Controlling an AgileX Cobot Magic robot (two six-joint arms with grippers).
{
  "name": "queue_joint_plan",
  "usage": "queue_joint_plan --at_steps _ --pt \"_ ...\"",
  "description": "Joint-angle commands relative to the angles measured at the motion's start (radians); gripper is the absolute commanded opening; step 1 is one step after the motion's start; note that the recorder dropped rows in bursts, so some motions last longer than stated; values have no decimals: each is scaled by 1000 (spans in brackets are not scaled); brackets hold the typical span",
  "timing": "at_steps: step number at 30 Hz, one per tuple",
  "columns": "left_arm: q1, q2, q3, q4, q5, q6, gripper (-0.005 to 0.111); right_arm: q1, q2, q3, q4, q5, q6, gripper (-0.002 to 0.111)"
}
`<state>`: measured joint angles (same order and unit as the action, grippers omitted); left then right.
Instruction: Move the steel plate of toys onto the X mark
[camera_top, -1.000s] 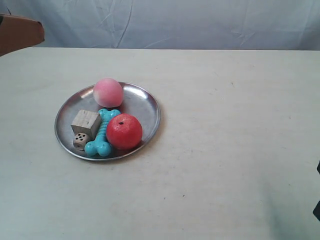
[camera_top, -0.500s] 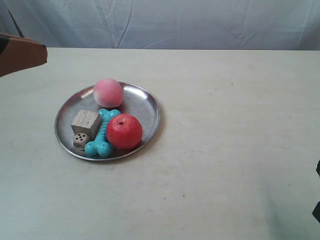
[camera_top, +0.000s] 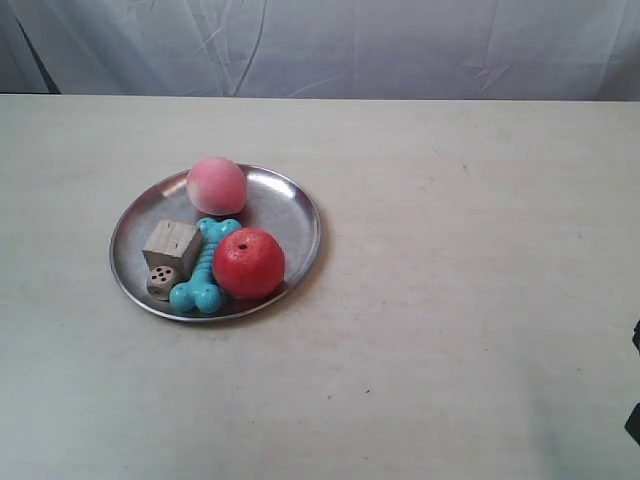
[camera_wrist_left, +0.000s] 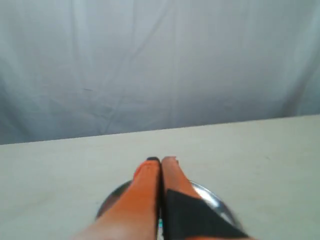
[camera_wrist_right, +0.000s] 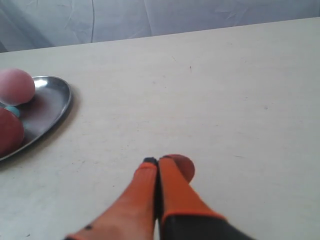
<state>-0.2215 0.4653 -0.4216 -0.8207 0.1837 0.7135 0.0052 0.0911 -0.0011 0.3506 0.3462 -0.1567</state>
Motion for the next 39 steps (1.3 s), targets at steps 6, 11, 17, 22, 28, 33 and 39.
queue_joint_plan --at_steps 6,11,17,22,28,33,39 --pt "172 -401 382 -13 -302 0 0 -5 -2 1 -1 -13 -3 0" --pt "172 -401 422 -10 -316 0 0 -5 -2 1 -1 -13 -3 0" --pt "172 -401 422 291 -152 -24 0 -5 -2 1 -1 -13 -3 0" --pt "172 -403 422 720 -44 -24 0 -5 -2 1 -1 -13 -3 0" --pt "172 -448 422 715 -48 -24 0 -5 -2 1 -1 -13 -3 0" --pt "172 -465 422 728 -48 -24 0 -5 -2 1 -1 -13 -3 0" --pt "184 -465 422 725 -51 -24 0 -5 -2 1 -1 -13 -3 0"
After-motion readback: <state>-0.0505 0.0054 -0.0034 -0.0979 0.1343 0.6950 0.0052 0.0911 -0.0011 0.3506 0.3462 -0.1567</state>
